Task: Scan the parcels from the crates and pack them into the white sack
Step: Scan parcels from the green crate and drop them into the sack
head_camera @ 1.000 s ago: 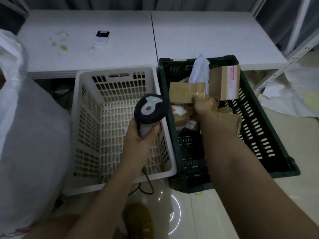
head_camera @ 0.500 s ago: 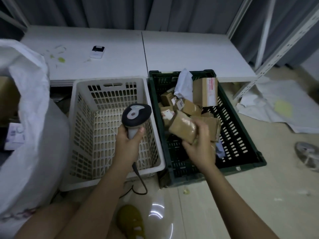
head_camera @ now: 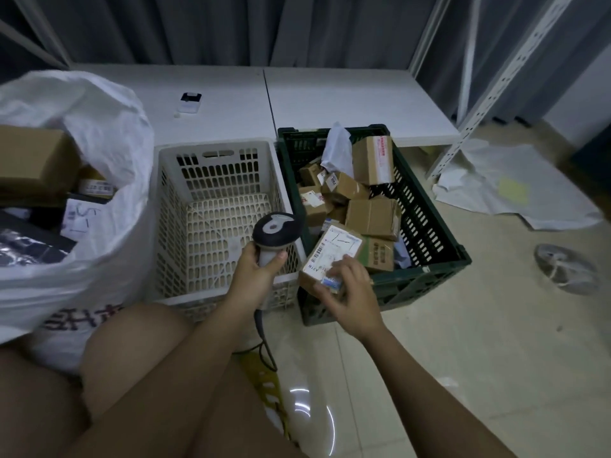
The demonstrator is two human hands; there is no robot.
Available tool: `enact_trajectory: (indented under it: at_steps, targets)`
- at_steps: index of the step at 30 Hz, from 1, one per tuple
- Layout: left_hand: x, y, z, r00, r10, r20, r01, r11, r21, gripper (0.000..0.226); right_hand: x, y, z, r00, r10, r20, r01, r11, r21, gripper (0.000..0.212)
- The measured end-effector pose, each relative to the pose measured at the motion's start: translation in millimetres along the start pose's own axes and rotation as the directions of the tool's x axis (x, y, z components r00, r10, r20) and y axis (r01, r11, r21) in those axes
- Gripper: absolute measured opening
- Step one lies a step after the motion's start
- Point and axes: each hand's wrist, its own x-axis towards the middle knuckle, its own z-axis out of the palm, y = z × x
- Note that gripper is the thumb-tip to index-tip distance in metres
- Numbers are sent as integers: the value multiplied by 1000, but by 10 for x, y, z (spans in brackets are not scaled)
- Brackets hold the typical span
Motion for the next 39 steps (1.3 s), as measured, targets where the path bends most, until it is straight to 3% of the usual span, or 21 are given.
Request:
enact_trajectory:
  at_steps: [2, 4, 6, 9, 11, 13, 17, 19, 23, 26, 28, 32, 39]
  targets:
    - [-58, -12, -23, 1000, -4, 13, 4, 1000, 25, 45, 126, -81, -12, 985, 143, -94, -136, 988, 72, 21]
    - [-108, -17, -40, 1000, 5, 19, -6, 999, 51, 48, 278, -134, -54, 974, 203, -103, -198, 979, 55, 13]
    - [-129, -31, -62, 1000, 15, 18, -16, 997, 75, 48, 388, -166, -101, 939, 339, -50, -336, 940, 67, 52]
    - [-120, -53, -101, 999, 23, 29, -26, 996, 91, 48, 486, -114, -100, 798, 591, 118, -601, 767, 224, 125]
    - [-117, -61, -118, 999, 25, 35, -28, 996, 84, 48, 513, -32, -71, 746, 607, 274, -665, 656, 357, 147]
    - [-113, -65, -117, 999, 29, 37, -32, 997, 67, 47, 550, -46, -82, 734, 571, 367, -679, 614, 403, 133]
    - [-78, -71, -121, 999, 32, 25, -33, 999, 43, 47, 653, -243, -132, 796, 483, 365, -605, 651, 458, 91]
    - [-56, -61, -129, 999, 31, 17, -32, 999, 29, 48, 707, -311, -187, 828, 446, 339, -560, 661, 499, 76]
    - [-25, -32, -138, 999, 44, 20, -44, 999, 27, 49, 836, -346, -339, 882, 424, 207, -471, 806, 358, 49]
    - [-27, -23, -127, 998, 58, 41, -59, 998, 25, 49, 953, -299, -469, 874, 455, 172, -485, 788, 380, 37]
    - [-29, -23, -139, 996, 63, 61, -64, 998, 26, 47, 1032, -249, -581, 870, 455, 191, -492, 767, 412, 34]
    - [-31, -19, -172, 989, 83, 121, -85, 996, 14, 52, 1204, -169, -785, 882, 398, 252, -458, 848, 266, 40]
    - [-151, 53, -138, 958, 136, 254, -159, 985, 70, 51, 1405, -274, -980, 883, 380, 274, -438, 878, 195, 37]
